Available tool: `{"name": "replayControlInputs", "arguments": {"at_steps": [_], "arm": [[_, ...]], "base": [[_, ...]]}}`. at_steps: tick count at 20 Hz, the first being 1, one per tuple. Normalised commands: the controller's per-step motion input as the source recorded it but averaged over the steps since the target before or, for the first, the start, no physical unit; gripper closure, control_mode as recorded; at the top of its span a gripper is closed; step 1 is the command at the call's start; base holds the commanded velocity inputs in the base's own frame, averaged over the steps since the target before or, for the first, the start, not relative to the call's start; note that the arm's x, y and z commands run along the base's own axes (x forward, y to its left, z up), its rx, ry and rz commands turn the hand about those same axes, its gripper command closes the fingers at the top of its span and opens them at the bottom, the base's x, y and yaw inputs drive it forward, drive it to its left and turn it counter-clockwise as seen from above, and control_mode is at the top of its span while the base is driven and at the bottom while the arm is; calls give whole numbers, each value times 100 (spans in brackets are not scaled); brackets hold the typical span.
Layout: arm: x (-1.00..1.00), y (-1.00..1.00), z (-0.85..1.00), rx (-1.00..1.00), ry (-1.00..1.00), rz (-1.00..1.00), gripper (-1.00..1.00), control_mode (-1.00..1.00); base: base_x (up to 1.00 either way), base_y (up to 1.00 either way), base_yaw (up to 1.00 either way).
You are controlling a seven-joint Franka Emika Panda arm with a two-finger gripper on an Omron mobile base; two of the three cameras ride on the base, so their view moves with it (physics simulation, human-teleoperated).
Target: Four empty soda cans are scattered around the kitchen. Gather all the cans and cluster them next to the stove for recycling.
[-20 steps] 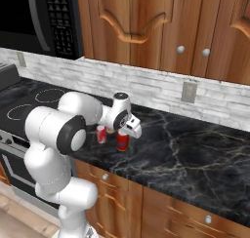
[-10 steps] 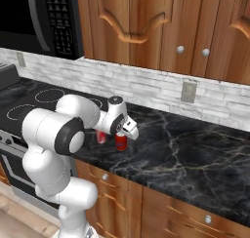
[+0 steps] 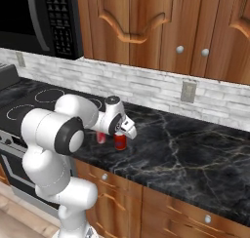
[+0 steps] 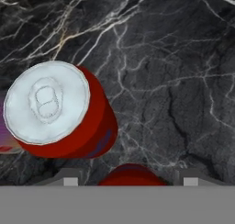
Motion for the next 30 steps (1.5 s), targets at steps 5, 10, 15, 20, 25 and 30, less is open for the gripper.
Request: {"name": "replayControlInputs", "arguments": {"at_steps": [5,10,15,20,25,30], "arm": [[-10,23,-21,0,0,-1,-100,-100],[-15,13,-21,0,0,0,-100,-100],[-14,5,-14,3,1,0,-100,-100],[-8,0,-2,2,1,0,-100,-100],[-5,1,13,2,0,0,-100,-100],[-6,1,23,0,0,0,-100,-100]], "base": [[0,0,0],[0,0,0],[0,0,0],[0,0,0],[0,0,0],[0,0,0]]}}
